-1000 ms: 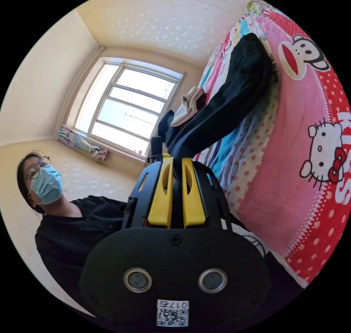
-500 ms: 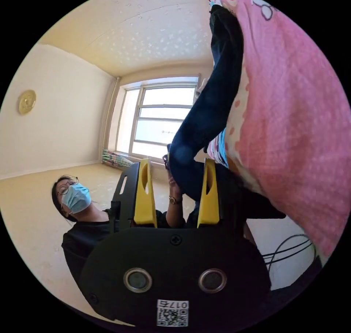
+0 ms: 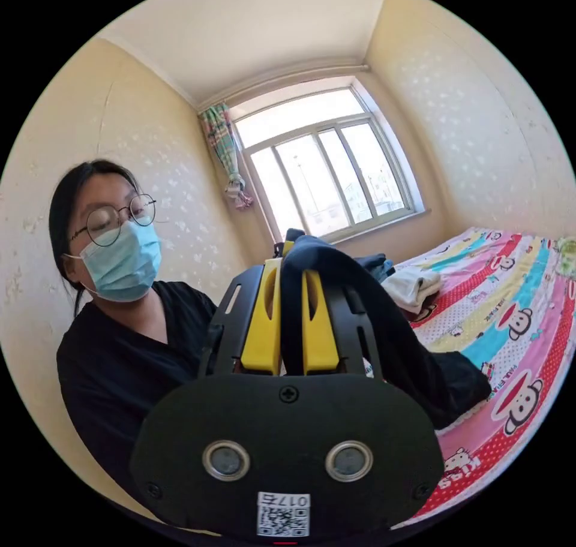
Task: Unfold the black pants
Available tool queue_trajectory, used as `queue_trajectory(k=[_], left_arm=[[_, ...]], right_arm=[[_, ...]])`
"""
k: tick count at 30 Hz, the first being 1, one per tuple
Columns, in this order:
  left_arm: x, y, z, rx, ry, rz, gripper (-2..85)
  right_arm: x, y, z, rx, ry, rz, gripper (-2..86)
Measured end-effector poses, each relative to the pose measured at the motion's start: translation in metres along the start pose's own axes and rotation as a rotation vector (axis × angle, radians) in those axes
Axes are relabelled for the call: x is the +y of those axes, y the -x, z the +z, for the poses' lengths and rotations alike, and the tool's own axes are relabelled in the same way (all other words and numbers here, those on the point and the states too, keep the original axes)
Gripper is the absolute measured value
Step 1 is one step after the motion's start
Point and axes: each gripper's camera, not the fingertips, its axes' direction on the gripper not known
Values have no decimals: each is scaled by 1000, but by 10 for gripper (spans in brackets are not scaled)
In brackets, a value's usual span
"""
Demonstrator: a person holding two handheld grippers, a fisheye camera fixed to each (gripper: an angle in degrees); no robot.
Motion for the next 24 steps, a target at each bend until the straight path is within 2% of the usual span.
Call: queue_trajectory(k=[3, 7, 10, 15, 17, 20, 22, 24], left_arm=[[-48, -42, 7, -27, -50, 90, 51], [-89, -25, 20, -114, -97, 41, 51], [-102, 47, 30, -186, -100, -119, 51], [-116, 194, 43, -328, -57, -282, 50], [-111, 236, 41, -322, -78, -301, 50], [-84, 276, 38, -352, -75, -277, 50], [-36, 293, 47, -476, 18, -227, 51], [22, 305, 52, -519, 74, -203, 51]], right_arm=[[-64, 38, 4, 65, -14, -111, 24], [-116, 23, 8, 108, -30, -48, 19], [-133, -43, 12, 117, -49, 96, 15], [-131, -217, 31, 201, -40, 366, 9], [-126, -259, 35, 191, -82, 409, 9], [-117, -293, 52, 262, -68, 351, 11], [-96, -301, 66, 327, -34, 343, 14], [-40, -303, 91, 409, 36, 347, 20]])
